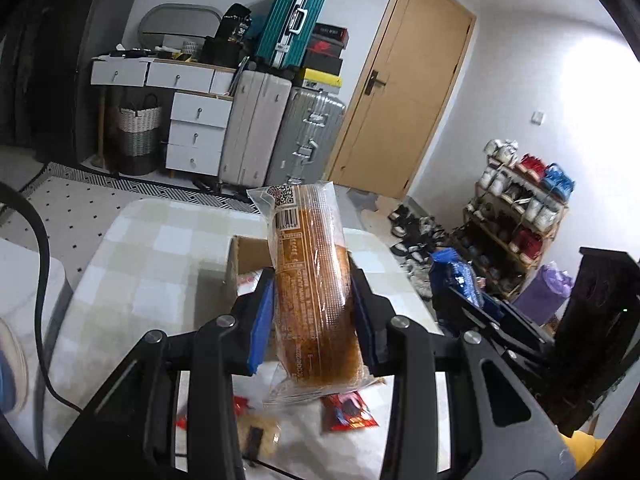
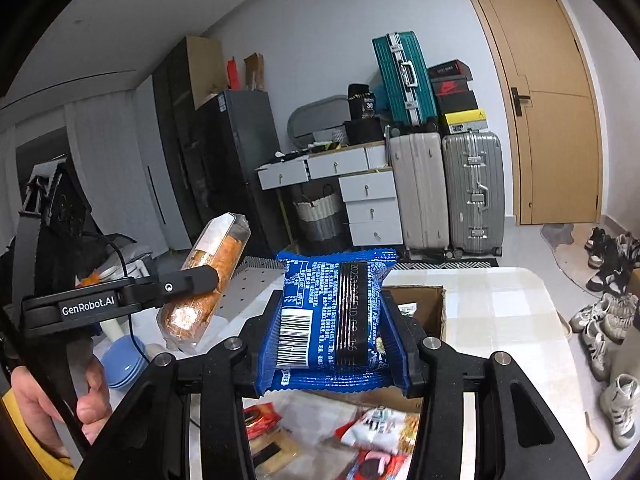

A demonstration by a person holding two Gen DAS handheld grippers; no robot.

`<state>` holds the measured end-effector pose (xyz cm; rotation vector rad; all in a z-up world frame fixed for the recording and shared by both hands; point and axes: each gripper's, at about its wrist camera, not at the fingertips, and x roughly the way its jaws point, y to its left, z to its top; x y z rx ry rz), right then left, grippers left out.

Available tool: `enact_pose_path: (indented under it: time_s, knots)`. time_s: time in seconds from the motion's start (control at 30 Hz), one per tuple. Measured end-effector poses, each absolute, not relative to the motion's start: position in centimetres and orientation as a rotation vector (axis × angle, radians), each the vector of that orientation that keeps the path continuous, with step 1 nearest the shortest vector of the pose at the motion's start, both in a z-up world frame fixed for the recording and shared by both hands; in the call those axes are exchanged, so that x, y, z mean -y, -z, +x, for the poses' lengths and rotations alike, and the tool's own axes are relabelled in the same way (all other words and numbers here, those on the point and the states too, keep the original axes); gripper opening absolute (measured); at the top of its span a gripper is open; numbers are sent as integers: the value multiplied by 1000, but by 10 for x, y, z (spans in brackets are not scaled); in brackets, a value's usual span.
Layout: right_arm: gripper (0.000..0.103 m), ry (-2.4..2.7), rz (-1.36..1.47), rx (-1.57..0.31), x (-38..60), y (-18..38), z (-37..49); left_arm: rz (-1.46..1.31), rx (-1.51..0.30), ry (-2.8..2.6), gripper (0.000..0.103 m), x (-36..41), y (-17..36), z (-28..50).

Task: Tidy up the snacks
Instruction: 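Carry both packets over the box and open both tools to drop them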

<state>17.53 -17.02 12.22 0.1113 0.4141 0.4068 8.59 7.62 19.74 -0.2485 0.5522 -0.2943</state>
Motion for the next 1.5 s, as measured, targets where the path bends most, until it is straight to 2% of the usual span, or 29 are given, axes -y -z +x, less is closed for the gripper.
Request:
enact_pose_path:
  time_s: [0.4, 0.83, 1.2, 1.5]
  knots:
    - [46, -375, 43, -501, 157, -100, 276, -257, -695, 306, 33, -41, -155, 260]
    - [46, -303, -54, -607, 154, -55, 347, -164, -869, 298, 33, 9, -88, 394]
    - [46, -303, -43, -683, 173, -22, 372, -101, -927, 338, 33, 50, -35, 430]
    - [46, -307, -57, -715, 177, -7, 373, -81, -951, 352, 33, 64, -4, 419]
